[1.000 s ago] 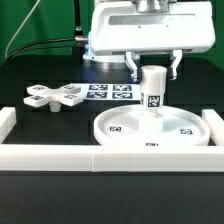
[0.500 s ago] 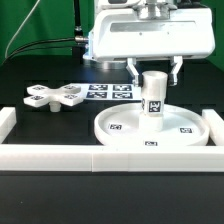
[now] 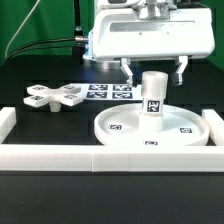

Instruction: Assemble round table

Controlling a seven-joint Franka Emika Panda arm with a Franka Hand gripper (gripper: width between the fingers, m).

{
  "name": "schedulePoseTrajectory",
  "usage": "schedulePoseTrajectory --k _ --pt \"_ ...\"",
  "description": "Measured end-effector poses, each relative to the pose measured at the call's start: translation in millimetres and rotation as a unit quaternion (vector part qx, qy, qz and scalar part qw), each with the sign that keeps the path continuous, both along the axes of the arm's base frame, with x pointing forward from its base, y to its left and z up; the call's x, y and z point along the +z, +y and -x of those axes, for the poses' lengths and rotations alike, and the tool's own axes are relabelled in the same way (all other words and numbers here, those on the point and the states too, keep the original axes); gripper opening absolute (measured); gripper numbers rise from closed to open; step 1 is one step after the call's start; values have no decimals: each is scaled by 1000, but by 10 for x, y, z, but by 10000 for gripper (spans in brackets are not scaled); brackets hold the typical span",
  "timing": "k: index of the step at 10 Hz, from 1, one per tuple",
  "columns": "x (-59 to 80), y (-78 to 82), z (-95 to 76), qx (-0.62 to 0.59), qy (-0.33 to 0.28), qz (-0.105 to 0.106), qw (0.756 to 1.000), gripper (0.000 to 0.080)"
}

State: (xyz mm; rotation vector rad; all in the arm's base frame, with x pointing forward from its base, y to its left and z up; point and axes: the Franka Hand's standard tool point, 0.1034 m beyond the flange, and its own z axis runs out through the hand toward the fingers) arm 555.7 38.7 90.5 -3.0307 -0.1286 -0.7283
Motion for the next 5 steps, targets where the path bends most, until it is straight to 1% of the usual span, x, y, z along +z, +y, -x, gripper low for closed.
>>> schedulePoseTrajectory --k 1,4,5 --pt "76 -20 -15 3 0 2 1000 637" --pt "327 -8 -50 6 2 0 1000 648" --pt "296 -10 -44 6 3 0 1000 649"
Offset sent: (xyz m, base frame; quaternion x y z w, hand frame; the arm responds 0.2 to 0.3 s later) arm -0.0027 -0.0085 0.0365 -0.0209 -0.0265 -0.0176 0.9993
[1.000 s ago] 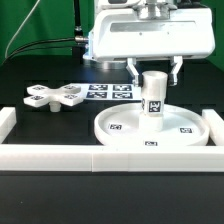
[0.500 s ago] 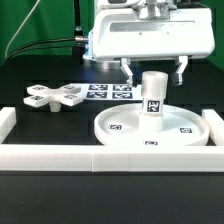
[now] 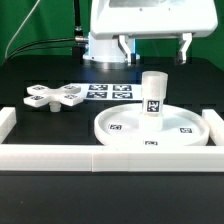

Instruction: Assemble round table

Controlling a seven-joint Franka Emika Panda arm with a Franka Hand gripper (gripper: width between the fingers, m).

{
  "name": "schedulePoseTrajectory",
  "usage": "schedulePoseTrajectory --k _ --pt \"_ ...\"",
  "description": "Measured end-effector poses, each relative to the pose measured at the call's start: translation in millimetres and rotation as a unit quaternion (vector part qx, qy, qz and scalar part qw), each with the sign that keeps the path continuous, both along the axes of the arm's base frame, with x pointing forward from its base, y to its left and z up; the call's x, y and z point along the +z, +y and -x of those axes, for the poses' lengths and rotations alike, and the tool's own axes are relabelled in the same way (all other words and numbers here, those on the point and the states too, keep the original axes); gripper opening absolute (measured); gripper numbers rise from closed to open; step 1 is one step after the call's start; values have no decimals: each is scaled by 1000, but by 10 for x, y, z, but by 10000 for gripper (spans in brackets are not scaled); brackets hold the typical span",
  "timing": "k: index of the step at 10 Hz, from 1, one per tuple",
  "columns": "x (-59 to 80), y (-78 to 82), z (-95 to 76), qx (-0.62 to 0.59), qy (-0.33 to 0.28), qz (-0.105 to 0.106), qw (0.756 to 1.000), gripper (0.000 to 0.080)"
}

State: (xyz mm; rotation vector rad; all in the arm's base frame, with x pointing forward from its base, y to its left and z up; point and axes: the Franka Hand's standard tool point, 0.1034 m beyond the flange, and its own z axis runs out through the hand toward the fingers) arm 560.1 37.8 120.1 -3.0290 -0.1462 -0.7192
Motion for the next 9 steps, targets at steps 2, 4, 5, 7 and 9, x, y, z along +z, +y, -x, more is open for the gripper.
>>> schedulePoseTrajectory --k 2,4,5,7,9 --pt "-11 4 5 0 3 0 1000 649" --pt "-32 3 14 1 10 -1 1000 649" --pt "-76 -19 36 4 19 1 1000 649" --pt "-130 10 70 10 102 -9 995 649" --pt "-170 14 79 13 150 -15 989 649"
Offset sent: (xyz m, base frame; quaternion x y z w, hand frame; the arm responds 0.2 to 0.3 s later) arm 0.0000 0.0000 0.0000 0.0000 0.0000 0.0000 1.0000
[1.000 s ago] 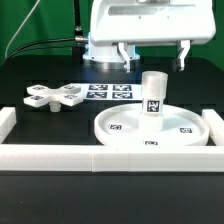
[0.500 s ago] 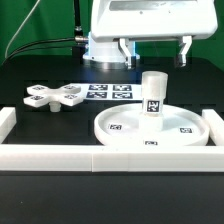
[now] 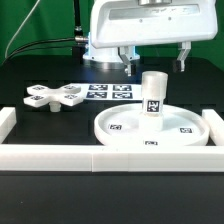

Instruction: Assemble round table

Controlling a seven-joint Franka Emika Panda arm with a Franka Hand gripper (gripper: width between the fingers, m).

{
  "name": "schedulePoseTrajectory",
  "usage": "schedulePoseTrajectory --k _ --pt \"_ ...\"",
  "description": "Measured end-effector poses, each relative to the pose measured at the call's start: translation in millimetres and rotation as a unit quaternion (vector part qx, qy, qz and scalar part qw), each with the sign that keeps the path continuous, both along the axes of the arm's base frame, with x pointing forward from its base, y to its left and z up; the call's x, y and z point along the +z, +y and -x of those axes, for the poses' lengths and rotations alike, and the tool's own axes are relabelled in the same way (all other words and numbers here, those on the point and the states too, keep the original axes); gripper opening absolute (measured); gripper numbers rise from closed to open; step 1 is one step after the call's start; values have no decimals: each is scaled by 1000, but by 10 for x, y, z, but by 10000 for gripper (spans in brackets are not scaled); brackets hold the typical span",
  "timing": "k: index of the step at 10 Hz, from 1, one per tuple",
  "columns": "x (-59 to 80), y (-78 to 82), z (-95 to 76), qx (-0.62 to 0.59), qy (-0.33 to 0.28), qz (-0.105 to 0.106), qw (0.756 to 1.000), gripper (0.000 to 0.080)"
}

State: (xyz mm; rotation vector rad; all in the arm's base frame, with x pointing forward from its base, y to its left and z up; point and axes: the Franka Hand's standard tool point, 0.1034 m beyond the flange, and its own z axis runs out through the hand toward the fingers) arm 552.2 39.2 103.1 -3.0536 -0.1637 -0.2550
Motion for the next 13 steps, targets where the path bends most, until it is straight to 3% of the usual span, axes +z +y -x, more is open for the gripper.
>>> schedulePoseTrajectory --k 3,9,13 --pt "-1 73 43 7 73 -10 997 649" --pt "-90 39 0 20 55 -4 998 649" --pt "-135 -104 3 29 57 -2 998 622"
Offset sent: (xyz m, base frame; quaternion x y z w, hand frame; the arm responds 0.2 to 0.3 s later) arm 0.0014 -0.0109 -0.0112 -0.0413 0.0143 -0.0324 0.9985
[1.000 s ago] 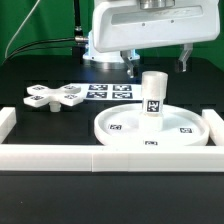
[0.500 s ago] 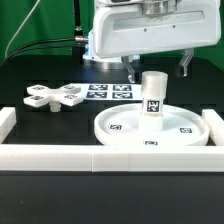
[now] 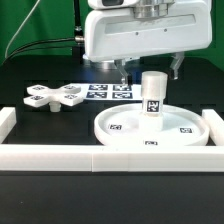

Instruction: Assemble round table

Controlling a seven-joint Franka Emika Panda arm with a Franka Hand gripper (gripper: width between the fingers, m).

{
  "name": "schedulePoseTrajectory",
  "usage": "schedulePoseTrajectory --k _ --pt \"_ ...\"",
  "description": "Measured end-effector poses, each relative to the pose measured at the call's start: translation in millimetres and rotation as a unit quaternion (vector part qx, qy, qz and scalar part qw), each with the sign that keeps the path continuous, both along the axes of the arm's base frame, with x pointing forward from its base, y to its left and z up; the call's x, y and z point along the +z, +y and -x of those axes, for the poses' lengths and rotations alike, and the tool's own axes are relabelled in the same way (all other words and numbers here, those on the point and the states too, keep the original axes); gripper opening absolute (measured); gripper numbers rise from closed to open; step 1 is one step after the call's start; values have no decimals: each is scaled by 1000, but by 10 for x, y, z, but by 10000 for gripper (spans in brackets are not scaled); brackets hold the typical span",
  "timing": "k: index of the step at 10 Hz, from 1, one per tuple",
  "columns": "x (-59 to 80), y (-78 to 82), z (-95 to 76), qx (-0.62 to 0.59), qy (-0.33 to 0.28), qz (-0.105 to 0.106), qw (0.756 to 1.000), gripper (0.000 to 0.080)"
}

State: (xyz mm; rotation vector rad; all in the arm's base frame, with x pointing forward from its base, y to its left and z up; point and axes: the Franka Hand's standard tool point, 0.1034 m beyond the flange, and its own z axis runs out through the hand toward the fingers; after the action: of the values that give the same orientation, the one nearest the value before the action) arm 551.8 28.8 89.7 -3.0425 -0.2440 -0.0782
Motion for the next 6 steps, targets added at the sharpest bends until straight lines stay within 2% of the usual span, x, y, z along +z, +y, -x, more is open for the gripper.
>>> schedulePoseTrajectory --k 1,2,3,6 --pt "-6 2 3 0 1 0 1000 442" --pt "-7 6 4 -4 1 0 1000 442" --pt "-7 6 4 -7 1 -1 1000 407" --pt "-8 14 5 -49 5 -3 999 407"
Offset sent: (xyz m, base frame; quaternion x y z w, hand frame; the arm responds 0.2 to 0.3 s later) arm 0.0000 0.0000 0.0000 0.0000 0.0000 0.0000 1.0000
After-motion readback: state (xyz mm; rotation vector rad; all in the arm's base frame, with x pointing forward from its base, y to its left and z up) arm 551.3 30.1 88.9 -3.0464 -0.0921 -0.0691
